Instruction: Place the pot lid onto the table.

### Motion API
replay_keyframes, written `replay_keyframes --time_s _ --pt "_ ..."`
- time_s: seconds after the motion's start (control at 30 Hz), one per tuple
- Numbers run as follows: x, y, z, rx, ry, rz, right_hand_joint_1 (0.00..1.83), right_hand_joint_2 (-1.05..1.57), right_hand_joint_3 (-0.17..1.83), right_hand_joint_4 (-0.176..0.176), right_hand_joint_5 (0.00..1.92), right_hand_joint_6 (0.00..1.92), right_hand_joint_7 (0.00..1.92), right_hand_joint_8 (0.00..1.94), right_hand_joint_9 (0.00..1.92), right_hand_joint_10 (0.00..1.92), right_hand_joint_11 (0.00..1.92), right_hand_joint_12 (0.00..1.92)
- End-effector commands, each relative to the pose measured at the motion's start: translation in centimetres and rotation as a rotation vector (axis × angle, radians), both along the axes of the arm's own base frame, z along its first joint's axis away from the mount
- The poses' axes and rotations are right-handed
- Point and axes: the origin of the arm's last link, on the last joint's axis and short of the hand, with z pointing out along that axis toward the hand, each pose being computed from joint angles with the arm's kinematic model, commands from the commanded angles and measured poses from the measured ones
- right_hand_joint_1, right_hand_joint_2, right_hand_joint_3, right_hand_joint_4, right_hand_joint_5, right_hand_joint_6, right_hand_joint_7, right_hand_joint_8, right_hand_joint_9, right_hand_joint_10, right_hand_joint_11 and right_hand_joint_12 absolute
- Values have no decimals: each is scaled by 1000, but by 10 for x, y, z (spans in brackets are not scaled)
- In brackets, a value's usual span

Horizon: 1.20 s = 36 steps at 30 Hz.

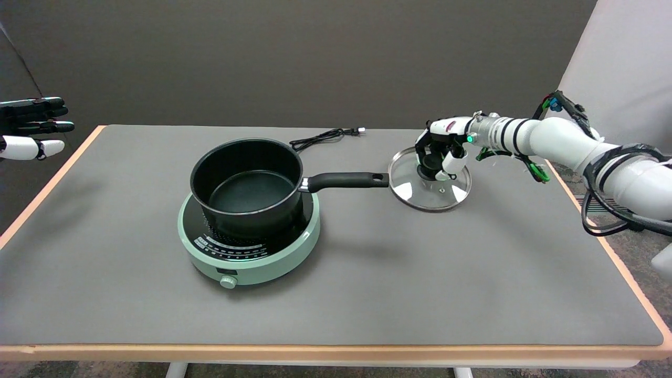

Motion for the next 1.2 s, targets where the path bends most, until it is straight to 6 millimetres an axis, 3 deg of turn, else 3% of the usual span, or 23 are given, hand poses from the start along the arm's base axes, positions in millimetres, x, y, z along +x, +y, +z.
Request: replay_keyframes --time_s 0.03,0.3,0.37,0.43,0.5,0.57,0.6,0.63,0.7,0.73,0.9,1.2 --pt "-13 -8 20 -68 79 -6 1369 817 628 176 720 1161 951 1235 837 1465 698 1117" --pt "-9 -9 21 -67 102 -1 1369 816 632 176 719 1165 951 1236 837 1475 700 1116" --pt "-7 -9 22 -67 101 4 1360 890 508 176 727 1131 918 1232 838 1462 699 1135" --pt "-6 -9 23 -69 100 8 1359 924 423 176 723 1030 927 1182 822 1305 637 1186" --pt "-4 -10 23 -69 100 10 1102 675 928 176 714 809 900 673 822 1077 562 954" --pt "-3 -10 22 -67 99 14 1028 663 971 176 667 501 842 441 803 809 462 762" --pt "-3 -10 22 -66 99 15 1028 634 1024 176 591 334 744 293 724 573 350 590" --pt "-2 -10 22 -65 99 16 1036 589 1078 173 522 245 643 213 626 421 266 510" --pt "-1 -10 20 -60 97 19 1005 540 1108 158 470 201 539 172 523 319 206 500" --pt "-1 -10 20 -57 97 19 1023 447 1116 146 412 176 394 160 379 207 168 456" --pt "6 -10 19 -51 91 35 988 370 1083 135 315 151 192 138 112 164 88 444" --pt "28 -9 22 -55 49 92 927 310 1011 125 205 135 32 135 -1 124 35 416"
